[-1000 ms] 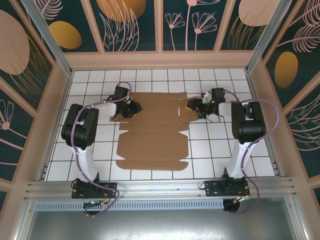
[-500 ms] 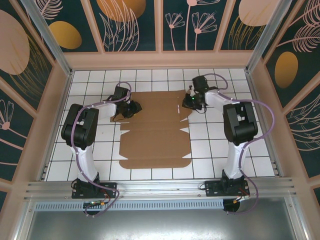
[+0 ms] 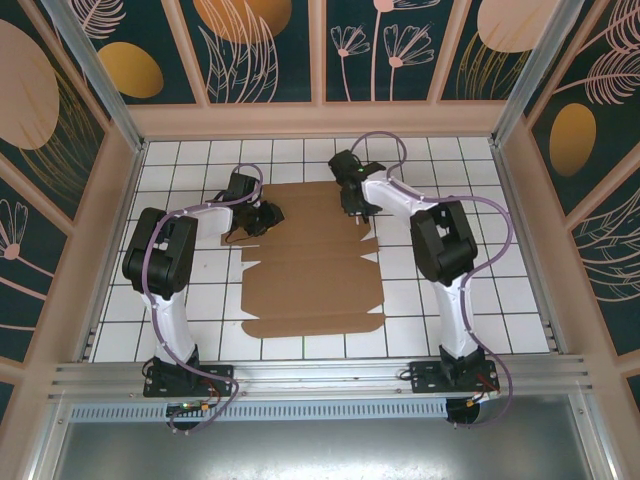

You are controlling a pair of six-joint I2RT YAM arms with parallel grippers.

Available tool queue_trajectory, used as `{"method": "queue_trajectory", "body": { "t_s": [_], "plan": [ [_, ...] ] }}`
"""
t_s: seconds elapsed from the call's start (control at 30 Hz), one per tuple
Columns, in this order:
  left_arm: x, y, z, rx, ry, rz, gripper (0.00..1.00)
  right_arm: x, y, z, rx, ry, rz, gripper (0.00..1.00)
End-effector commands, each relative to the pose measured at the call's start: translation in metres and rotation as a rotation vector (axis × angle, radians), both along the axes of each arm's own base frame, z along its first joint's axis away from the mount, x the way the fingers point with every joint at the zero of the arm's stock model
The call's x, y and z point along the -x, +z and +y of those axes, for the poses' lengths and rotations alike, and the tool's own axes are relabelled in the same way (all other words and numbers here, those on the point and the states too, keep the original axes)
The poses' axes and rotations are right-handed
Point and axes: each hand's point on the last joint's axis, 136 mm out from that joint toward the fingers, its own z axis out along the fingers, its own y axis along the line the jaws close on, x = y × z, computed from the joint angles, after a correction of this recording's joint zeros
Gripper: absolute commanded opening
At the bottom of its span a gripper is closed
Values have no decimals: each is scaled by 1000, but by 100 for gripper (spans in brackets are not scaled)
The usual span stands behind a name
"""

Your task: Fold the paper box

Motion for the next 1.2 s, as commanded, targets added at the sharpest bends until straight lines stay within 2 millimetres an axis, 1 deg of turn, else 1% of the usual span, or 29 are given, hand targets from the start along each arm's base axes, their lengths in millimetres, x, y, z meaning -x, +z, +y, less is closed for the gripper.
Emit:
{"method": "queue_trajectory", "body": {
  "t_s": [0.0,0.13,0.23,0.3,0.4,0.5,0.6,0.77,0.87,1.0,1.17],
  "plan": [
    [20,-15,-7,14,-26,80,29,13,-18,8,54,7,38,32],
    [20,-16,-7,13,-25,82,29,10,-10,7,34,7,25,33],
    [20,-14,-7,15,-22,79,29,7,-7,-1,64,5,17,33],
    [20,-14,-7,15,-20,78,29,7,-8,-4,99,8,19,33],
    [20,-13,-7,17,-22,76,29,9,-8,-4,180,28,1,33],
    [20,-14,-7,18,-21,79,29,9,-6,-7,313,42,-35,33],
    [19,-14,-7,19,-19,79,29,10,-8,-4,403,54,-48,35],
    [20,-15,-7,20,-18,82,29,13,-10,14,448,91,-69,38],
    [19,-14,-7,20,-20,79,29,13,-9,21,490,106,-80,41],
    [20,-13,-7,15,-23,78,29,10,-3,18,526,101,-102,42],
    [19,-12,-7,18,-24,74,29,7,5,9,497,95,-123,42]
  ]
}}
